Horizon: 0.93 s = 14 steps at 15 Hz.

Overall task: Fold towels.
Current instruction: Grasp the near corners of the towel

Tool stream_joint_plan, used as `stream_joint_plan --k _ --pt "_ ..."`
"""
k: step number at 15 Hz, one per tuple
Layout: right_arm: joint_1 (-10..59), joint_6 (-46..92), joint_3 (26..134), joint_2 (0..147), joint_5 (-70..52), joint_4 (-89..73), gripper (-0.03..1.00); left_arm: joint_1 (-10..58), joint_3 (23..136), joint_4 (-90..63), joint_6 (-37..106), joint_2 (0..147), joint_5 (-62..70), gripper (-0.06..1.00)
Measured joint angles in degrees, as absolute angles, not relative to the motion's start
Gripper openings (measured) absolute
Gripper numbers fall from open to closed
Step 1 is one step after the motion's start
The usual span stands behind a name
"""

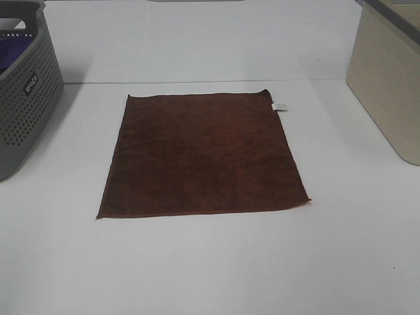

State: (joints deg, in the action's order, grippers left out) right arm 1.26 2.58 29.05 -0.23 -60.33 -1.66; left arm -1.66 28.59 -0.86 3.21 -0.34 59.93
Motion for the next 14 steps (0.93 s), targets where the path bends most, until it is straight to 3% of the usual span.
stream_joint_plan --k 14 --pt "1.26 2.58 29.05 -0.23 -60.33 -1.66 0.78 -1.66 28.59 -0.86 3.21 -0.34 59.93 0.65"
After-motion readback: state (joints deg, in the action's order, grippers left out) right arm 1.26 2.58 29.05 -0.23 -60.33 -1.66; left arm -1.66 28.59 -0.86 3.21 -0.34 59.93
